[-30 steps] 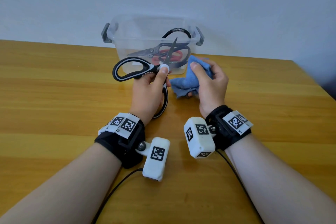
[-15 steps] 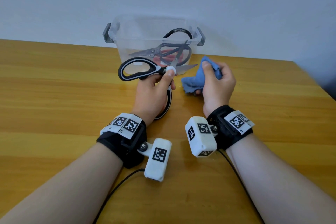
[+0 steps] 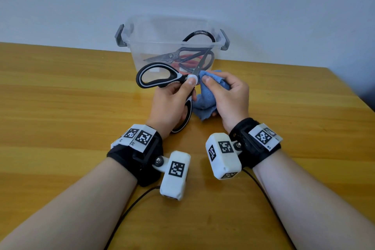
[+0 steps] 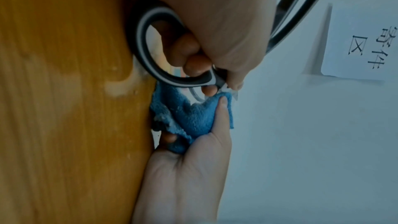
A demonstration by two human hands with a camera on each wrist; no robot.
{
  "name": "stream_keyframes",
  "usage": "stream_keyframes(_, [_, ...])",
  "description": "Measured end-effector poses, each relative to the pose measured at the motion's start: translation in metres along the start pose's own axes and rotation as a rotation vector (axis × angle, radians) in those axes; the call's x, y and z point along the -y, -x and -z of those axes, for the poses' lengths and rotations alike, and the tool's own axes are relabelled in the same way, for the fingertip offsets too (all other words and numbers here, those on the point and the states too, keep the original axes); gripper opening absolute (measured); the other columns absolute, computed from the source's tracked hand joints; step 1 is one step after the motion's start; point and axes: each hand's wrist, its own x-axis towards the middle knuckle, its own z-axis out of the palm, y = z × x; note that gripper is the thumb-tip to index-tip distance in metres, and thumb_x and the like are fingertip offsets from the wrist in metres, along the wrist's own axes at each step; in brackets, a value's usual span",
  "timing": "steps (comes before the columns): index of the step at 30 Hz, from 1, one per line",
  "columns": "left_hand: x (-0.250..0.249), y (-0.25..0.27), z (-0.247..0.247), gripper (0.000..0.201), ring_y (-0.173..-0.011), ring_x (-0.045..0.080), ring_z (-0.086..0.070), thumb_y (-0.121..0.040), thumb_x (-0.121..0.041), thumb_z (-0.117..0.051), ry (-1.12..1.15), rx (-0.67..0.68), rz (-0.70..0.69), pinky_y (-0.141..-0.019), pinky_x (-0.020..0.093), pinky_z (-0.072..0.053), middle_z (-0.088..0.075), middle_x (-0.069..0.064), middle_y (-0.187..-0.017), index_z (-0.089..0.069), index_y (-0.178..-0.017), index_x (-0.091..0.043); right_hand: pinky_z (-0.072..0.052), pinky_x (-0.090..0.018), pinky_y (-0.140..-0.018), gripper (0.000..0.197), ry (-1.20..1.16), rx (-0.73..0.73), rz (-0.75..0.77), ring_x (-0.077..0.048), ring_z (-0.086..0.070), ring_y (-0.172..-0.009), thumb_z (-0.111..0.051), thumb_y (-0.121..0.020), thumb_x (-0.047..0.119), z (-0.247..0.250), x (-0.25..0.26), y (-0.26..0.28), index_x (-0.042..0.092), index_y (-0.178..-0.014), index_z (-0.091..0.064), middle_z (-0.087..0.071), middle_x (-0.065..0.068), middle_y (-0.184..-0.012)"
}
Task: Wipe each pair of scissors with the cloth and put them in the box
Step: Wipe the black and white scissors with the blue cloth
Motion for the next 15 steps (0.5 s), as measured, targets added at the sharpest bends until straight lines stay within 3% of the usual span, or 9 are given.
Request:
stream_keyframes(3, [0.002,-0.001,0.001,0.054,-0.034,0.014,-0.039,-0.105,-0.036,-0.057,-0.02,-0.032,-0.018,-0.038,0.019,-0.031,-0.043,-0.003,-0.045,-0.062,-0.077,0.01,-0.061,-0.047,-0.086,0.013,-0.014,-0.152,-0.029,-0.014,-0.072,-0.094,-0.077,-0.087,0.018,0.001,-0.002,-0.004,0.03,-0.085,-0.075,-0.076,0.01,-0.091])
stream_keyframes(4, [0.002,-0.002,0.002,0.054,-0.035,0.015,-0.039,-0.105,-0.038,-0.057,-0.019,-0.04,-0.015,-0.038,0.019,-0.031,-0.043,0.001,-0.047,-0.063,-0.075,0.007,-0.061,-0.046,-0.081,0.01,-0.029,-0.205,-0.036,-0.012,-0.071,-0.093,-0.075,-0.089,0.018,0.001,-0.002,-0.006,0.028,-0.088,-0.075,-0.075,0.01,-0.092])
stream_keyframes(7, [0.001,-0.002,0.003,0.051,-0.035,0.015,-0.038,-0.104,-0.042,-0.056,0.006,-0.033,0.038,-0.037,0.018,-0.028,-0.04,0.012,-0.056,-0.065,-0.073,-0.003,-0.057,-0.031,-0.06,0.009,-0.185,-0.288,-0.051,-0.005,-0.071,-0.083,-0.067,-0.096,0.014,0.004,0.002,-0.008,0.02,-0.101,-0.072,-0.071,0.0,-0.105])
stream_keyframes(9, [0.0,-0.001,0.003,0.052,-0.034,0.015,-0.037,-0.103,-0.045,-0.057,0.012,0.003,0.075,-0.037,0.018,-0.028,-0.04,0.011,-0.053,-0.066,-0.074,-0.004,-0.059,-0.038,-0.061,0.012,-0.336,-0.278,-0.072,-0.023,-0.073,-0.097,-0.066,-0.097,0.018,0.008,0.0,-0.013,0.026,-0.101,-0.074,-0.069,-0.007,-0.12])
stream_keyframes(11, [0.0,0.0,0.002,0.054,-0.033,0.014,-0.037,-0.102,-0.047,-0.058,-0.004,0.027,0.093,-0.037,0.019,-0.029,-0.041,0.004,-0.047,-0.067,-0.075,-0.002,-0.06,-0.056,-0.076,0.012,-0.39,-0.24,-0.086,-0.043,-0.066,-0.112,-0.071,-0.089,0.031,0.008,0.002,-0.015,0.029,-0.099,-0.078,-0.068,-0.011,-0.125])
stream_keyframes(13, [0.001,-0.001,0.002,0.052,-0.032,0.014,-0.038,-0.102,-0.046,-0.059,0.002,0.006,0.09,-0.036,0.019,-0.029,-0.045,0.006,-0.049,-0.067,-0.078,0.0,-0.054,-0.064,-0.093,0.022,-0.321,-0.197,-0.11,-0.039,-0.066,-0.11,-0.081,-0.079,0.048,0.006,0.006,-0.013,0.027,-0.086,-0.078,-0.071,-0.01,-0.107])
stream_keyframes(15, [0.002,-0.002,0.002,0.048,-0.033,0.015,-0.04,-0.103,-0.04,-0.059,0.04,-0.054,0.061,-0.035,0.019,-0.028,-0.052,0.005,-0.057,-0.065,-0.083,0.003,-0.055,-0.049,-0.087,0.031,-0.227,-0.145,-0.106,-0.023,-0.067,-0.089,-0.082,-0.079,0.049,0.007,0.008,-0.011,0.021,-0.069,-0.073,-0.068,-0.006,-0.083])
